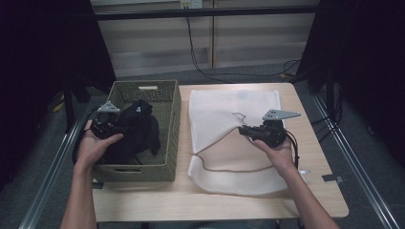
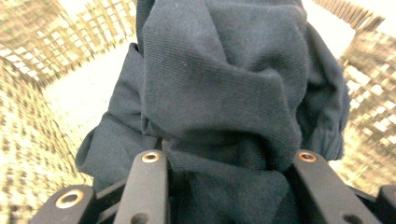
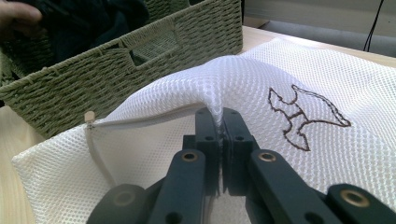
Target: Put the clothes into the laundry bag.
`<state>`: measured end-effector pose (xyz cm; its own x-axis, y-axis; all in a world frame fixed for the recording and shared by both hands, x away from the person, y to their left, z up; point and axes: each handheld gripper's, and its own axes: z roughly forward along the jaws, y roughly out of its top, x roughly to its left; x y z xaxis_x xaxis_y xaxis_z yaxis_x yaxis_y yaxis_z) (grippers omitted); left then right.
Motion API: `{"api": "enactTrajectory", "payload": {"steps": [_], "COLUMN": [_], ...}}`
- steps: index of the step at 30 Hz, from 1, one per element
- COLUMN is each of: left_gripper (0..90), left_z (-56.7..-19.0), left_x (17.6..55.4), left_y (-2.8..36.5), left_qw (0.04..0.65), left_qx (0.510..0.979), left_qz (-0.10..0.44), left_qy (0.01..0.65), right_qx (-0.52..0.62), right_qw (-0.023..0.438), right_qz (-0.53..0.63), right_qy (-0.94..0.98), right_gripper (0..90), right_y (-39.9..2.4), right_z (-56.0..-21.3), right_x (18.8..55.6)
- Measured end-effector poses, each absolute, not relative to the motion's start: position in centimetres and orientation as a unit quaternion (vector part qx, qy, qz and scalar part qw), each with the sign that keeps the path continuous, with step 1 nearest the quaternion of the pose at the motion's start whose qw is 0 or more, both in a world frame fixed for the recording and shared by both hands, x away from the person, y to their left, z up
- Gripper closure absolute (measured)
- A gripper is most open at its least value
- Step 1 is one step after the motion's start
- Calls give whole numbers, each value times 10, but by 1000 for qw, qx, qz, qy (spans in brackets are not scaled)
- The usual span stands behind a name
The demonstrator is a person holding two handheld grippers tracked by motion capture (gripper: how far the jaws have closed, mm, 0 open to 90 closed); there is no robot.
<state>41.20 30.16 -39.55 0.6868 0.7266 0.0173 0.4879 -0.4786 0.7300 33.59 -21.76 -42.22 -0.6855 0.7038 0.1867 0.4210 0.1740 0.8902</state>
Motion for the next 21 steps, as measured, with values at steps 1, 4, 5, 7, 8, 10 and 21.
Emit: {"api": "enactTrajectory", "payload": {"steps": [1,4,5,7,8,10,21], "left_gripper": [641,640,640,640,640,640,639], "left_z": [-392,-380,-377,-371,-369,-367,-355], "left_x": [411,407,405,402,401,399,391], "left_y": [304,311,313,316,318,320,329], "left_qw": [370,398,406,420,425,432,476], "left_qx": [839,827,823,816,812,807,782], "left_qz": [169,179,183,188,191,196,202], "left_qy": [361,355,354,351,350,352,348], "right_qx": [373,373,373,374,374,374,375], "right_qw": [133,132,132,132,132,133,135], "right_qz": [524,525,525,524,524,525,525], "right_qy": [754,754,754,753,753,753,752], "right_gripper": [871,871,871,871,871,871,871], "right_y": [-217,-216,-216,-217,-217,-217,-216], "right_z": [-422,-423,-423,-424,-423,-423,-423], "right_x": [336,336,336,337,337,336,336]}}
